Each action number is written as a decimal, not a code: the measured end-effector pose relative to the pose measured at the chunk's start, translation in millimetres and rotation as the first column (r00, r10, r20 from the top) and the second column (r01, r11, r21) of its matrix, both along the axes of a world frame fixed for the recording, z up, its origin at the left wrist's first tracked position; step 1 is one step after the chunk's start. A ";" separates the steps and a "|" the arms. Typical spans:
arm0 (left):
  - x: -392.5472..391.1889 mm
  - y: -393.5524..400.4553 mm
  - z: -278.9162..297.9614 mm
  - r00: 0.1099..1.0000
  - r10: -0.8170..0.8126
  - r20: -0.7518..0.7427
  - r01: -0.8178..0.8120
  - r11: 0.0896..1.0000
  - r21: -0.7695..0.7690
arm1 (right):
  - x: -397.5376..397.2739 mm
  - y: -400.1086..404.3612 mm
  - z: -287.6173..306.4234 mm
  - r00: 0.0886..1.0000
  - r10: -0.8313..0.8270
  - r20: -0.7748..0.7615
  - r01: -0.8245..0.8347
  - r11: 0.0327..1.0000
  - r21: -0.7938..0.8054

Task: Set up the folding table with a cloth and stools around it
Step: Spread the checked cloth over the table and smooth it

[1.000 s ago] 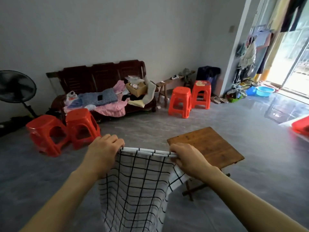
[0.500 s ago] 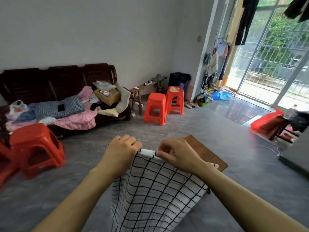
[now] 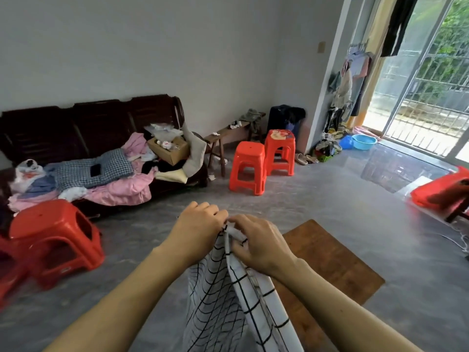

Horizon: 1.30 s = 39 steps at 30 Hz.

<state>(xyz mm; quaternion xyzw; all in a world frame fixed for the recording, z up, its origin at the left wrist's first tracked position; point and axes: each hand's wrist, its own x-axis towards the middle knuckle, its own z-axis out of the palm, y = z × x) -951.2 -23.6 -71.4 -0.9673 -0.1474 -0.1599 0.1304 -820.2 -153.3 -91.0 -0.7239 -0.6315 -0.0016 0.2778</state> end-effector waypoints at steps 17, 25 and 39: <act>110.5 170.8 -2.5 0.847 0.063 0.528 -0.137 0.985 0.102 | 92.2 193.2 -6.7 0.955 -0.108 -0.277 0.166 0.966 0.199; 130.3 260.6 -12.7 0.960 -0.001 0.279 0.241 0.509 -0.826 | 108.6 281.7 -2.8 0.922 -0.326 -0.208 0.355 0.927 0.123; 243.0 321.1 -34.2 0.956 -0.244 0.164 0.239 0.322 -0.916 | 188.4 322.2 -22.7 0.826 -0.538 -0.165 0.556 0.827 0.083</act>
